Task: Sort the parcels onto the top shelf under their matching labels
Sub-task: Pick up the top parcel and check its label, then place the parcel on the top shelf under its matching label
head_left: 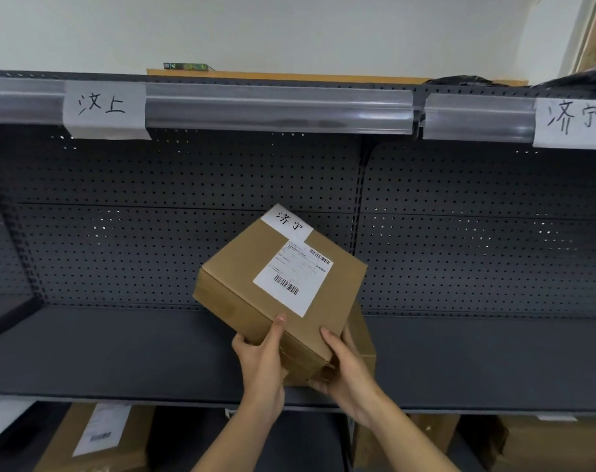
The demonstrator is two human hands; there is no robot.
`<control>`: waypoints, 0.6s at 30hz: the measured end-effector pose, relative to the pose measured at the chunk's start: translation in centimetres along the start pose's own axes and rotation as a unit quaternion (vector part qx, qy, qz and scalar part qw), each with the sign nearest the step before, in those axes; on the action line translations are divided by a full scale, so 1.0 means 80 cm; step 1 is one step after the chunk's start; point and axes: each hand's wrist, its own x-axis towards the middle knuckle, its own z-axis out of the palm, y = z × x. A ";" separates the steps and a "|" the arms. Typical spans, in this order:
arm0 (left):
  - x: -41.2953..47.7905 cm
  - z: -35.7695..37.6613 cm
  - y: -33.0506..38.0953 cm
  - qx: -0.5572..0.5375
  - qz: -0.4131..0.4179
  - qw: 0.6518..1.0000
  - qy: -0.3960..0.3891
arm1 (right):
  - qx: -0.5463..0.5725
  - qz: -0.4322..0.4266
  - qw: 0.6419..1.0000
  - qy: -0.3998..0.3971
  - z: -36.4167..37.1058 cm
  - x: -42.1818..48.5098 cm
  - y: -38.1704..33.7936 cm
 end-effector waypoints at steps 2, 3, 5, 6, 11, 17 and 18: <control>0.002 -0.003 -0.004 -0.005 -0.008 1.000 -0.016 | 0.020 -0.010 1.000 0.002 0.000 -0.001 -0.001; 0.002 -0.005 -0.004 -0.004 -0.011 1.000 -0.027 | 0.022 -0.019 1.000 0.003 -0.001 -0.001 -0.001; 0.001 -0.007 -0.003 0.001 -0.016 0.998 -0.052 | 0.008 -0.039 0.999 0.012 -0.003 -0.002 -0.003; 0.000 -0.007 -0.003 0.006 -0.018 0.998 -0.067 | 0.002 -0.051 0.999 0.018 -0.005 -0.002 -0.004; 0.002 -0.023 0.003 0.069 0.005 0.993 -0.093 | -0.017 -0.090 0.994 0.056 -0.022 0.001 -0.017; 0.015 -0.055 0.039 0.186 0.123 0.974 -0.041 | -0.081 -0.109 0.986 0.093 -0.067 0.004 -0.042; 0.020 -0.059 0.042 0.198 0.136 0.969 -0.060 | -0.084 -0.106 0.987 0.090 -0.072 0.004 -0.044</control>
